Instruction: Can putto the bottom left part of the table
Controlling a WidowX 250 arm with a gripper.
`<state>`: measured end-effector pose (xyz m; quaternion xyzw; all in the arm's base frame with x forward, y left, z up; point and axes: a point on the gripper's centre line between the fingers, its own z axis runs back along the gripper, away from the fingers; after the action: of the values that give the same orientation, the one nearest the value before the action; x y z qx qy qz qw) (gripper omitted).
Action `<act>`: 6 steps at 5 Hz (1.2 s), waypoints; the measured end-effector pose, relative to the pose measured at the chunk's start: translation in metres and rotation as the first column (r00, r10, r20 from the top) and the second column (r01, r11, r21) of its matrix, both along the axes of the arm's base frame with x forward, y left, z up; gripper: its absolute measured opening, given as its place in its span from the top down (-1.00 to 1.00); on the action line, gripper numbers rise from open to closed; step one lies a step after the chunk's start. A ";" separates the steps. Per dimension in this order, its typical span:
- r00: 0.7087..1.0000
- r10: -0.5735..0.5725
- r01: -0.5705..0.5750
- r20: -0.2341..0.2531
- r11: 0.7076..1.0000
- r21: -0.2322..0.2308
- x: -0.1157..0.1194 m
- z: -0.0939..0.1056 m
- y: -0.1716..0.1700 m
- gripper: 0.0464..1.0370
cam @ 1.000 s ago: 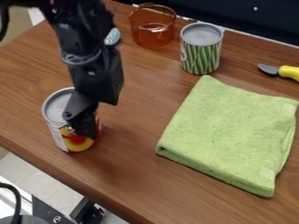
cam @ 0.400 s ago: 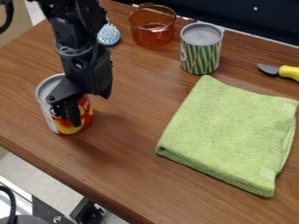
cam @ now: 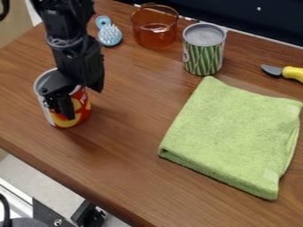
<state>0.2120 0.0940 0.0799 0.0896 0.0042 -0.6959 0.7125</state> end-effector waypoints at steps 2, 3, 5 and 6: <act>0.996 0.084 -0.084 -0.025 0.996 -0.013 0.013 0.001 0.022 -0.93; 0.993 0.120 -0.120 -0.014 0.993 -0.013 0.020 0.001 0.033 -0.93; 0.987 0.163 -0.163 0.000 0.987 0.002 0.031 0.003 0.057 -0.93; 0.988 0.156 -0.156 0.006 0.988 0.011 0.034 0.002 0.066 -0.93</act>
<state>0.2460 0.1603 0.0819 0.0950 0.0133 -0.6376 0.7644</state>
